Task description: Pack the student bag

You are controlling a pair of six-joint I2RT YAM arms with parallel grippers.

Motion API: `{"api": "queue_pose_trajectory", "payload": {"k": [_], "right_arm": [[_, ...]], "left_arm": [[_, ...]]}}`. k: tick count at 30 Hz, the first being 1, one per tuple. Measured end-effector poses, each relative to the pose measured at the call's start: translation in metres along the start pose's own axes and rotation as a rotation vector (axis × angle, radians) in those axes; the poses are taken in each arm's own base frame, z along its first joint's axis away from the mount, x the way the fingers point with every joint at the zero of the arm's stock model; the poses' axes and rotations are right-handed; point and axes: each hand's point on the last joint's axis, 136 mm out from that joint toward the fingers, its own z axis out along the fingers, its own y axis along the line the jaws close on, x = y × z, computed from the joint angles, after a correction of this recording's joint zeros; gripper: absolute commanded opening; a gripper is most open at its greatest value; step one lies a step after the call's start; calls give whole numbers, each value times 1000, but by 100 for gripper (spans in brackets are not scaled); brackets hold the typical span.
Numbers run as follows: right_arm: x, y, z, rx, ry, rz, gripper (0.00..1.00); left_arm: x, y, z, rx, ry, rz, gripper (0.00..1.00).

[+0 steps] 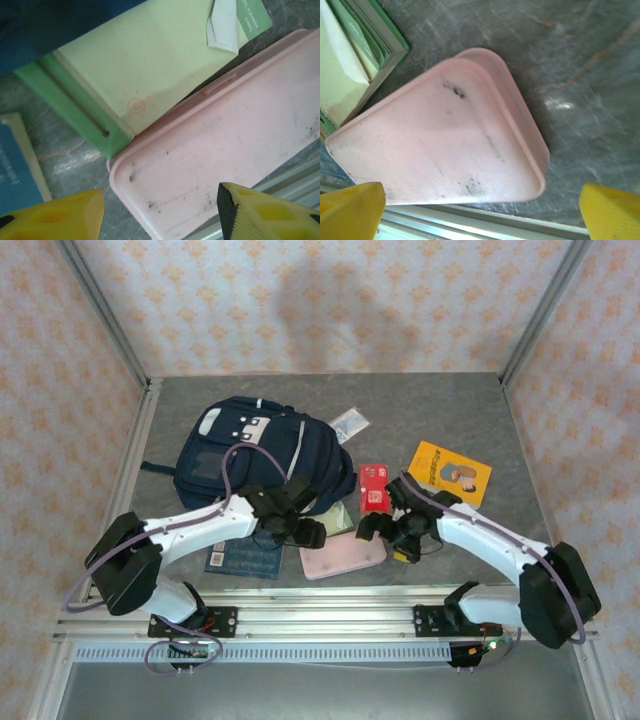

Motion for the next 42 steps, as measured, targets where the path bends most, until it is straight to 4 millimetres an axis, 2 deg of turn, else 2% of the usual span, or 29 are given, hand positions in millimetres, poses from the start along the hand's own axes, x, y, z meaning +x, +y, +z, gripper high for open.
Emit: {"api": "queue_pose_trajectory", "payload": {"k": [4,8,13,18,22,30,35,42], "right_arm": [[-4,-6,-11,48,-32,138,99],[-13,2,-29,6,-144,355,99],[-8,21,-41,-116,-254,592,99],[-9,24,-23,-96,-295,768,99],[-7,21,-7,-69,-299,856,99],[-10,5,21,-16,-311,887,99],[-15,5,40,-1,-306,890,99],[-13,3,50,51,-286,898,99]], "left_arm": [[1,3,5,-21,18,11,62],[-8,-2,-3,-8,-3,21,63],[-21,5,-15,0,-40,-5,63],[-34,10,-41,34,-118,-34,63],[-34,13,-53,40,-140,-41,63],[-20,23,-50,11,-101,-46,64],[-17,26,-49,3,-90,-48,64],[-16,31,-49,-6,-85,-62,64]]}}
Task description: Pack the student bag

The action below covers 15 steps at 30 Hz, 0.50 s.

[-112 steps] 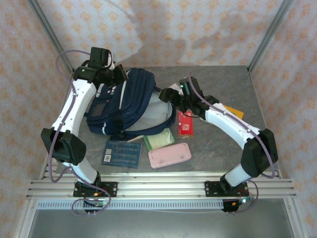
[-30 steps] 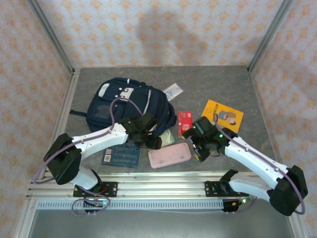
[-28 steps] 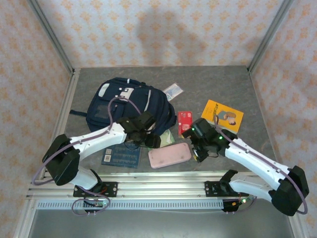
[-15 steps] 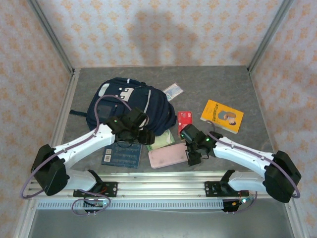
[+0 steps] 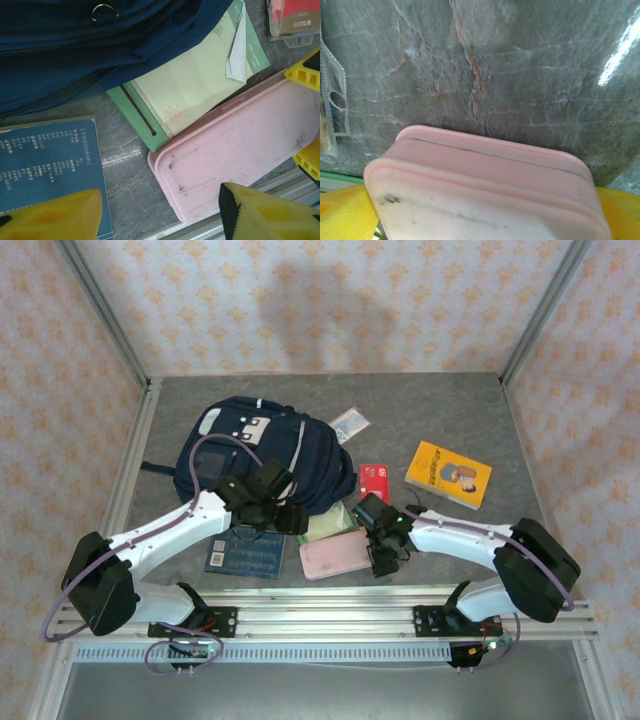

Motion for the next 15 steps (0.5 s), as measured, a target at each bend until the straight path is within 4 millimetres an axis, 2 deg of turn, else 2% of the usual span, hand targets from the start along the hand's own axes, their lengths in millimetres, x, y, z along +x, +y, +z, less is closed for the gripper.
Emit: {"api": "queue_pose_trajectory", "payload": {"k": [10,15], "right_arm": [[-1,0,-3,19,-8,5,80],[-4,5,-9,2,-1,20,79]], "left_arm": [[-1,8,-7,-11,-8,-14,64],[-2,8,-12,-15,-7,8,67]]}}
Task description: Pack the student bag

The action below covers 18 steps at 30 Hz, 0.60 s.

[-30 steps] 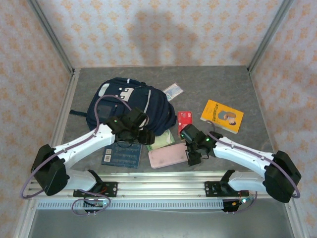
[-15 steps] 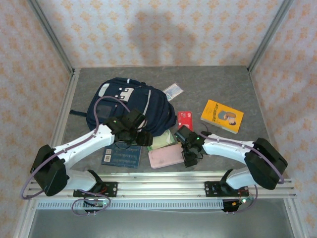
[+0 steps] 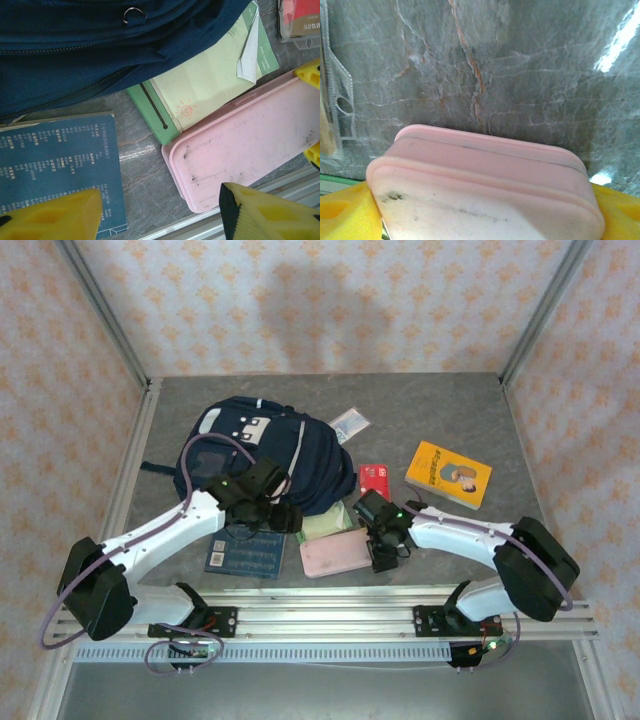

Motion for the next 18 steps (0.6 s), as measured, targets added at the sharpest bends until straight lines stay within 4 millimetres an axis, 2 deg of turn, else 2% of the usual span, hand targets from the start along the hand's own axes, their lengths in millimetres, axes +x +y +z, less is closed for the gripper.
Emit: {"api": "queue_pose_trajectory", "payload": {"k": [3,5,6,13,18], "right_arm": [[-7,2,-11,-14,-9,-8,79],[-10,7,-25,-42,-11,-18,78],[-11,10,-32,-61,-8,-18,77],[-16,45,-95,-279,35,-24,72],[-22,58,-121,-359,38,-34,72]], "left_arm": [[-8,-7,-10,14,-20,25,81],[-15,-14,-18,30,-41,39,96],[-18,-18,-22,41,-50,39,100],[-32,-43,-45,169,-97,9,100],[-44,-56,-57,273,-128,-49,97]]}}
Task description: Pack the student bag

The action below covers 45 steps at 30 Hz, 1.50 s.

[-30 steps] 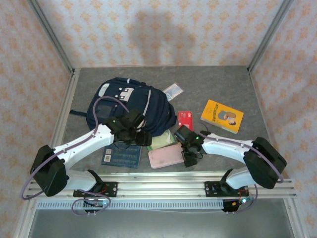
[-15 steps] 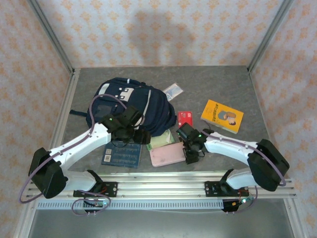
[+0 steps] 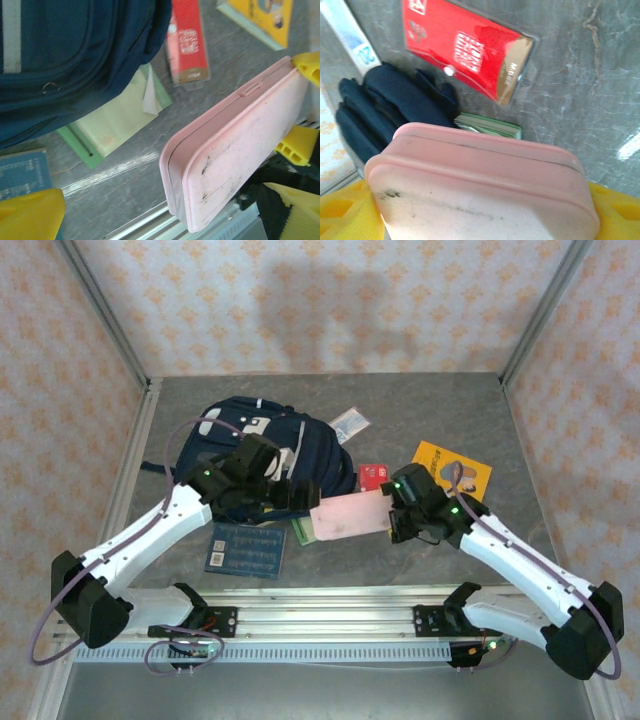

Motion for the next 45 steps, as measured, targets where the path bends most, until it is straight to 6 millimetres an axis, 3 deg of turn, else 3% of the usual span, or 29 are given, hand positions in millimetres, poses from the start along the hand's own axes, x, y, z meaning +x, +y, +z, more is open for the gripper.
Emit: {"api": "queue_pose_trajectory", "payload": {"k": [6,12,20,28,31,33,34,40,45], "right_arm": [[2,18,-16,-84,30,5,72],[11,51,-39,-197,72,11,71],[19,70,-53,-261,107,18,72],[22,80,-63,-287,122,27,74],[21,80,-64,-287,119,28,80],[21,82,-65,-294,119,19,90],[21,83,-66,-298,119,10,100],[23,94,-81,-304,95,-164,99],[6,104,-91,-313,1,-457,100]], "left_arm": [[-7,-25,1,169,-28,-56,93],[-9,-40,-2,276,-52,-76,84],[-23,-71,-27,440,-141,-54,54],[-29,-89,-42,532,-182,-5,33],[-28,-91,-44,545,-183,9,23],[-29,-91,-44,547,-183,2,16],[-28,-91,-45,547,-184,3,16],[-28,-88,-52,528,-208,10,22],[-27,-77,-60,492,-223,-9,23]]}}
